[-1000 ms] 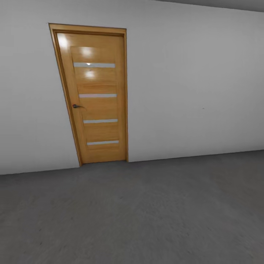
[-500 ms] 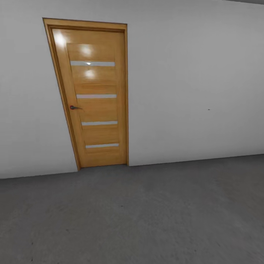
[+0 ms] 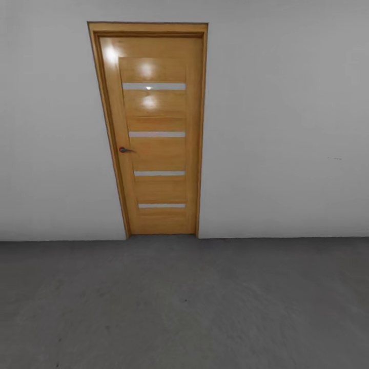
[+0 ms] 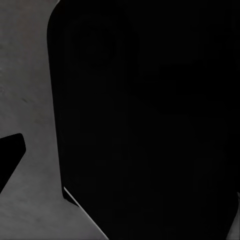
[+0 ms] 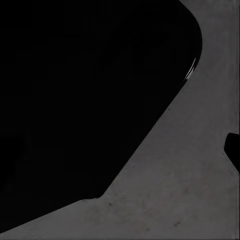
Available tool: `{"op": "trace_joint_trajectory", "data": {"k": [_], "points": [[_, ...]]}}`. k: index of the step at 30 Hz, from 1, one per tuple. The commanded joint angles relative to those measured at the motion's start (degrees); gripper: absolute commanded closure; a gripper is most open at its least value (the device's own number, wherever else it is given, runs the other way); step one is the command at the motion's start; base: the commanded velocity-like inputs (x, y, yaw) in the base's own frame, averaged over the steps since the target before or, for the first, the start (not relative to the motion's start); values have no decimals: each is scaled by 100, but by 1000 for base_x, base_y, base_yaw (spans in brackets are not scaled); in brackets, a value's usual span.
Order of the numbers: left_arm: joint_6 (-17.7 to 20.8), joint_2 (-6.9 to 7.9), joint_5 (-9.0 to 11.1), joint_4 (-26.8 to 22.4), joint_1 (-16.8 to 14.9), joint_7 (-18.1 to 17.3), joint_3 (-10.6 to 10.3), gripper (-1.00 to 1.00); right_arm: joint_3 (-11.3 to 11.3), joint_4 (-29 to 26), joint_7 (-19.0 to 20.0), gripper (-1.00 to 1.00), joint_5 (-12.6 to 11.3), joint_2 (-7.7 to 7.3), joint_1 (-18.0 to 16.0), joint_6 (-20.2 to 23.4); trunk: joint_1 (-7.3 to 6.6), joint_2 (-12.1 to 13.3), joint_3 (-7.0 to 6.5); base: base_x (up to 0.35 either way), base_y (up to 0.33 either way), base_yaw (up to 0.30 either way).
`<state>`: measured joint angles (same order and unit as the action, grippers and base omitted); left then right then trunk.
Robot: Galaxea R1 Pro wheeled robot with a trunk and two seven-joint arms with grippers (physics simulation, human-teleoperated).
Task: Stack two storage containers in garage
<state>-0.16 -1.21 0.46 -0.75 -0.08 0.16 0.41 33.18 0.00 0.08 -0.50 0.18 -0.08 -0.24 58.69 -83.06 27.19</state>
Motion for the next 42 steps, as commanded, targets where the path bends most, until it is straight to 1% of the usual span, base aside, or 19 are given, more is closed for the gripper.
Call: {"op": "trace_joint_trajectory", "data": {"k": [1, 19, 42], "points": [[-2, -1, 4, -4, -1, 2, 3, -100, 13, 0, 1, -100, -8, 0, -1, -3, 3, -2, 7, 322, 0, 266], [-2, -2, 5, -4, -1, 2, 3, -100, 13, 0, 1, -100, -7, 0, -1, -3, 3, -2, 53, 322, 0, 253], [-2, 7, 7, -4, -1, 10, 3, -100, 21, 0, 1, -100, -3, 0, -1, -3, 3, -2, 56, 322, 0, 11]]}}
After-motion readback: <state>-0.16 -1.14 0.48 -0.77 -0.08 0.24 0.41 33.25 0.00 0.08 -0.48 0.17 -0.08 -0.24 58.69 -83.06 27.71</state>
